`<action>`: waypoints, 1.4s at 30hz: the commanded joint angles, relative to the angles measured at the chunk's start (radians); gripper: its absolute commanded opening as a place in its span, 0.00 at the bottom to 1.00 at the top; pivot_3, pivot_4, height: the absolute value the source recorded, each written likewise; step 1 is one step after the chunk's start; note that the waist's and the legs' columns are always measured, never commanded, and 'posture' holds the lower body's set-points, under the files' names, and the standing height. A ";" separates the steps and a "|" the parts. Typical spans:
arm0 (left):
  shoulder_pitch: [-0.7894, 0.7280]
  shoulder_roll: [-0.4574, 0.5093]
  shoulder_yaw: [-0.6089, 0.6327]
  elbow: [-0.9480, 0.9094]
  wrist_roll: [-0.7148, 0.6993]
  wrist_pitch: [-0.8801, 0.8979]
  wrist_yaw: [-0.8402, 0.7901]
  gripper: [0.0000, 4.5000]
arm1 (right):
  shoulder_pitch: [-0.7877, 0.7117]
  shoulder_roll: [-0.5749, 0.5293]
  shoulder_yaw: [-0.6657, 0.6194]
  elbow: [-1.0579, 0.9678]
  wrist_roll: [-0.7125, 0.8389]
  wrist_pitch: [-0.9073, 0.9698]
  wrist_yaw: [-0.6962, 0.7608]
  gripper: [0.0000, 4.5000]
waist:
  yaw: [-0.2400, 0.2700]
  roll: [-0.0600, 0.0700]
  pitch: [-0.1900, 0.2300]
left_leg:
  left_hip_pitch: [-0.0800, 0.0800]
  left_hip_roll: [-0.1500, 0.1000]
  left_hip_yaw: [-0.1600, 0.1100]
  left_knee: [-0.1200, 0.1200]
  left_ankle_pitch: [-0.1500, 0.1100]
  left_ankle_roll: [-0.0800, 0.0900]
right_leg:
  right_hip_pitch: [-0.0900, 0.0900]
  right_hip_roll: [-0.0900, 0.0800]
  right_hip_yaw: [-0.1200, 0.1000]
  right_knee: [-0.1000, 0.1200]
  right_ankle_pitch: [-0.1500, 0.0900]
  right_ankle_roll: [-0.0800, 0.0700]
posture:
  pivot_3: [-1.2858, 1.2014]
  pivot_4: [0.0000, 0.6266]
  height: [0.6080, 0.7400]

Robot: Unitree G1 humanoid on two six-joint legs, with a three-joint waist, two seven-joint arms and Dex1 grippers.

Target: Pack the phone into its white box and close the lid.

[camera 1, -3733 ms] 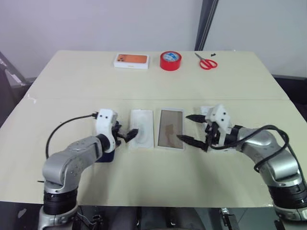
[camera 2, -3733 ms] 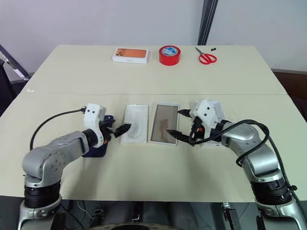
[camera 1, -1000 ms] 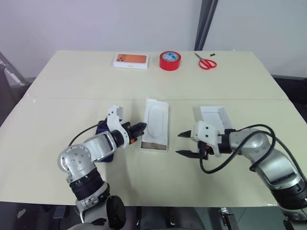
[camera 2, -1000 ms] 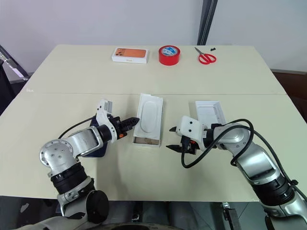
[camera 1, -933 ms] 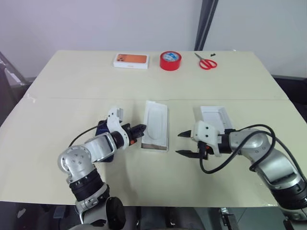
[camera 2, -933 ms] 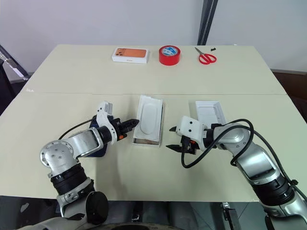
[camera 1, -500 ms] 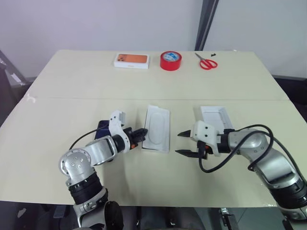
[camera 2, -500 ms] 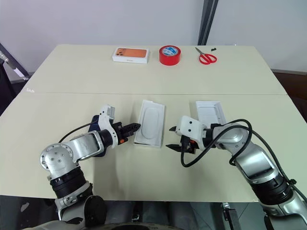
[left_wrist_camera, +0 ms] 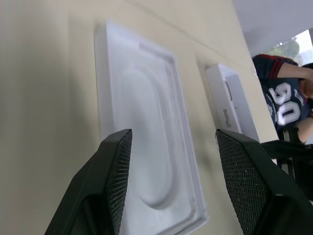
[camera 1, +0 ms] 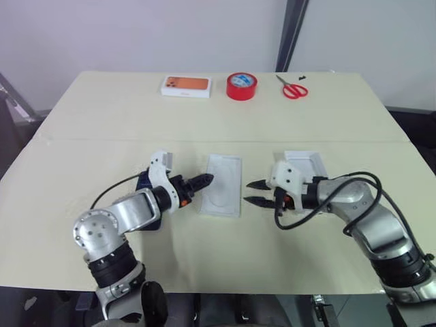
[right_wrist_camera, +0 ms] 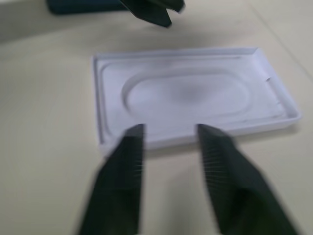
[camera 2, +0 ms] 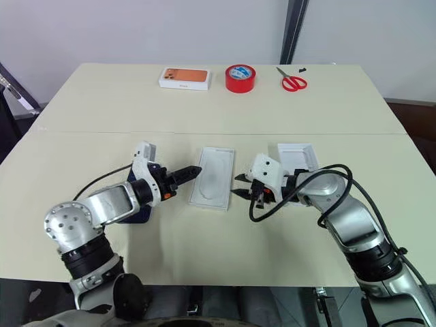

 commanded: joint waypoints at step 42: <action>0.549 0.573 -0.376 -0.110 0.496 -0.981 -0.744 0.63 | -0.101 0.120 0.139 -0.042 -0.103 0.165 -0.095 0.00 | -0.001 0.000 0.000 | -0.001 -0.002 0.002 -0.015 0.004 -0.005 | -0.009 -0.004 0.001 0.000 0.001 -0.003 | 0.52 0.24 0.95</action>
